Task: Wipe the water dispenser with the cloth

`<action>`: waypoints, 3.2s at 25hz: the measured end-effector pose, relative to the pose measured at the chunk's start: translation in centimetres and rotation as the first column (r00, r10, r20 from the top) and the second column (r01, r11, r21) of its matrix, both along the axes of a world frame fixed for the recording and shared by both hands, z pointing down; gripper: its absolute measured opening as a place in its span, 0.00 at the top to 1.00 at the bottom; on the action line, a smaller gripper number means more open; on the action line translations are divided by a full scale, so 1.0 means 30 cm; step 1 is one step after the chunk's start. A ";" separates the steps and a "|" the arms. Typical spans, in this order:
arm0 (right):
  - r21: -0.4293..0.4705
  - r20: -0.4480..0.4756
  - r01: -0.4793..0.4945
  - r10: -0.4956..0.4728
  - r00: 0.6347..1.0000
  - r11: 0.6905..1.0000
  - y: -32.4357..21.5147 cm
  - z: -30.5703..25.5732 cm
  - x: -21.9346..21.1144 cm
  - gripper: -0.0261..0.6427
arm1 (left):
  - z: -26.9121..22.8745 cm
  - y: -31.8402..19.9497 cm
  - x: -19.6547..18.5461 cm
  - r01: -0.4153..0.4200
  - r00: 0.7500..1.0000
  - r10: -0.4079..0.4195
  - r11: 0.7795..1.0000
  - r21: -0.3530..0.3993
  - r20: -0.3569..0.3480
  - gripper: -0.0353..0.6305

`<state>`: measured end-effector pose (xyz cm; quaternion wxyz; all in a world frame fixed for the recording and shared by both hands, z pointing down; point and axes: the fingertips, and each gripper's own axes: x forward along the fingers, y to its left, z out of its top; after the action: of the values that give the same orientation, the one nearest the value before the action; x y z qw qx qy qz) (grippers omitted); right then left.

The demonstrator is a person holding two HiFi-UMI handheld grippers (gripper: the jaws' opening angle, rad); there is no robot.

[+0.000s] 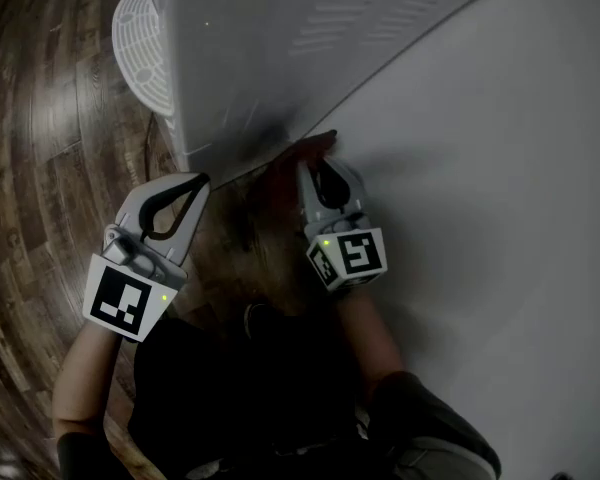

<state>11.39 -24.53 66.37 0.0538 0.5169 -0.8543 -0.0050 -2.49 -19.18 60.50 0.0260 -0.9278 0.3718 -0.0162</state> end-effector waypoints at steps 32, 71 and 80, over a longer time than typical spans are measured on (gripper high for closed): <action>0.389 0.046 0.024 -0.046 0.998 0.921 -0.061 -1.005 0.063 0.89 | -0.593 -0.007 0.314 -0.099 0.994 0.102 0.992 0.083 -0.035 0.92; -0.311 -0.040 -0.041 0.030 0.999 0.949 0.103 -0.532 -0.049 0.89 | -0.482 0.258 0.185 0.002 0.999 -0.017 0.940 -0.341 -0.043 0.92; -0.247 -0.020 -0.071 0.068 0.997 0.966 0.162 -1.208 -0.079 0.89 | -1.000 0.408 0.050 0.076 0.995 -0.097 0.923 -0.377 -0.037 0.92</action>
<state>9.01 -19.68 30.13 0.1229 0.5358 -0.8292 0.1009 -0.99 -6.93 30.50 -0.1626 -0.8985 0.4028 -0.0627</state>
